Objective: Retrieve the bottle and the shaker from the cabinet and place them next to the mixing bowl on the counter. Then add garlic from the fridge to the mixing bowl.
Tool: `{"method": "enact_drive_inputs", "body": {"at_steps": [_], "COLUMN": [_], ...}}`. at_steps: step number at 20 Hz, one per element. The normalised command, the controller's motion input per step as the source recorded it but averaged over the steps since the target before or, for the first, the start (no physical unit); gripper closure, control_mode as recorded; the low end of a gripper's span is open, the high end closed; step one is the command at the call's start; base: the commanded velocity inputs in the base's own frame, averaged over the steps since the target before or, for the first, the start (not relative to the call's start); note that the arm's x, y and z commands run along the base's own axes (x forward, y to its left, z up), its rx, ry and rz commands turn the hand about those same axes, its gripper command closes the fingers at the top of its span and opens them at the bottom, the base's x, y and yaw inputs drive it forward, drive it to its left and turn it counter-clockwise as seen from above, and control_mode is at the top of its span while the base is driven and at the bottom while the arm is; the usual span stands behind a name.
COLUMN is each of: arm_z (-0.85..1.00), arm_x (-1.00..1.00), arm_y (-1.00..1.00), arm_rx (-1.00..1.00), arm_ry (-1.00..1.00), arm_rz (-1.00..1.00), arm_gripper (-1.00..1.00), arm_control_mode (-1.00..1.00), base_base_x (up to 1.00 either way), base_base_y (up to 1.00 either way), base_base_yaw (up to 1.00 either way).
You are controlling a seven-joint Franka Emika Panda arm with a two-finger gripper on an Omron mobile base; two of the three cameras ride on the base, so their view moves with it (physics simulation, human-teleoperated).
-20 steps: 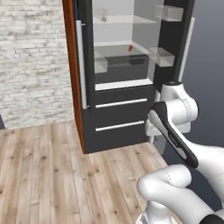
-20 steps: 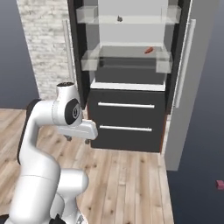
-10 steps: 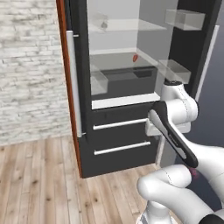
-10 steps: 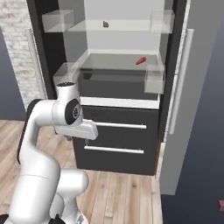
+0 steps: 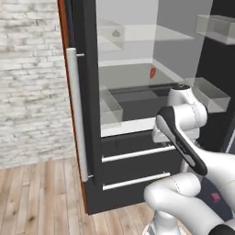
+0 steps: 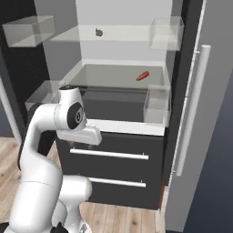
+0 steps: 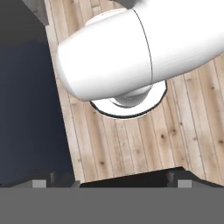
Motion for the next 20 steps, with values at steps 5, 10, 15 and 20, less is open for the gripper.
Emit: {"method": "enact_drive_inputs", "body": {"at_steps": [5,10,15,20], "arm_z": [0.0,0.0,0.0,0.0], "arm_x": [0.0,0.0,0.0,0.0], "arm_y": [0.0,0.0,0.0,0.0], "arm_rx": [0.0,0.0,0.0,0.0], "arm_ry": [0.0,0.0,0.0,0.0], "arm_rz": [0.0,0.0,0.0,0.0], "arm_gripper": [-1.0,-1.0,-1.0,-1.0], "arm_control_mode": [1.0,1.0,1.0,1.0], "base_base_x": [0.43,0.56,0.7,0.53], "base_base_y": [-0.28,0.0,-0.02,-0.03], "base_base_yaw": [0.01,0.0,0.02,0.01]}}
